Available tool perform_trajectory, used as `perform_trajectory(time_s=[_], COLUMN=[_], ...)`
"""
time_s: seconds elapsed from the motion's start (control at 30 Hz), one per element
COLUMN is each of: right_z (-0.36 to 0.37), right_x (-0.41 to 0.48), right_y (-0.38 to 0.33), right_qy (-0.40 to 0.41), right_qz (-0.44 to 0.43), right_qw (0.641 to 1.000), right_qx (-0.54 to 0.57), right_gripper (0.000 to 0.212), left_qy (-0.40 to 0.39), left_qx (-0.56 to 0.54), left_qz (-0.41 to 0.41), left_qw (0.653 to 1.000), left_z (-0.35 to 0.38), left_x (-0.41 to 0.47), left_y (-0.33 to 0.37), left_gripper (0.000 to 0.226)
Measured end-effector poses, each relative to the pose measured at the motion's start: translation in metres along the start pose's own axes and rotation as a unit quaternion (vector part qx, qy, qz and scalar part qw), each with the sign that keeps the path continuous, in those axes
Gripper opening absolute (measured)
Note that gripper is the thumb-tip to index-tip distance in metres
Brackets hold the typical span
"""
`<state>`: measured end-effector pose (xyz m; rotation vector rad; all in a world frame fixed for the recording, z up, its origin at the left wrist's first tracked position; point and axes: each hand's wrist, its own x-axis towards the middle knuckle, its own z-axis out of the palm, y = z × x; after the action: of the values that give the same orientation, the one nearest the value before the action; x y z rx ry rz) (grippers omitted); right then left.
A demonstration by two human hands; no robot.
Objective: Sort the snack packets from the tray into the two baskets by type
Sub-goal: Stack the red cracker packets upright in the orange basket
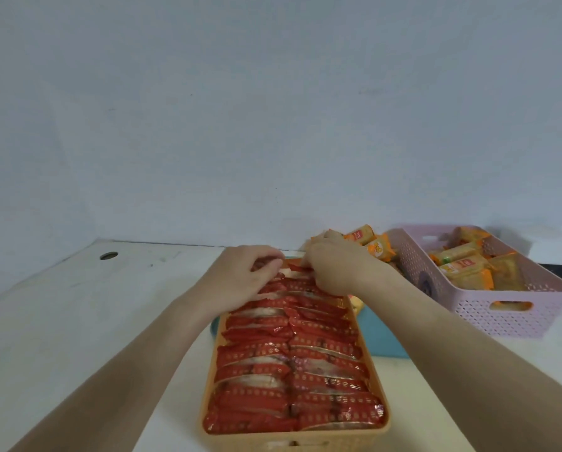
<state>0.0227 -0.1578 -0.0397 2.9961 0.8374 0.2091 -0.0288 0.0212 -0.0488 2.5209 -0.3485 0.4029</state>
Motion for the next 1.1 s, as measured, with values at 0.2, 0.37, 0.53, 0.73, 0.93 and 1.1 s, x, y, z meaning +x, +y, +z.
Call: perform_trajectory(time_s=[0.2,0.37,0.53,0.73,0.93,1.1], right_z=[0.007,0.021,0.014,0.014,0.025,0.035], right_x=[-0.007,-0.022,-0.021,-0.048,-0.059,-0.060], right_y=[0.004,-0.004,-0.003,-0.015,-0.023,-0.023], right_qy=[0.105,0.103,-0.009,0.026,-0.102,0.011], right_qz=[0.035,0.052,0.035,0.025,0.068,0.044], right_qw=[0.983,0.991,0.996,0.995,0.992,0.995], right_qx=[0.149,0.068,0.081,0.097,0.017,0.088], right_gripper=[0.026,0.032,0.035,0.057,0.074,0.077], left_qy=[-0.114,-0.196,-0.156,-0.176,-0.244,-0.187], left_qx=[0.074,0.275,0.280,0.274,0.338,0.225], left_qz=[0.018,-0.001,0.001,0.013,-0.040,-0.063], left_qw=[0.991,0.941,0.947,0.945,0.908,0.954], left_z=[-0.003,0.007,0.007,0.009,0.011,0.008], left_x=[-0.012,-0.019,-0.029,-0.033,-0.031,-0.031], left_y=[-0.014,-0.009,-0.003,0.003,0.011,0.012], left_gripper=[0.044,0.095,0.097,0.100,0.100,0.086])
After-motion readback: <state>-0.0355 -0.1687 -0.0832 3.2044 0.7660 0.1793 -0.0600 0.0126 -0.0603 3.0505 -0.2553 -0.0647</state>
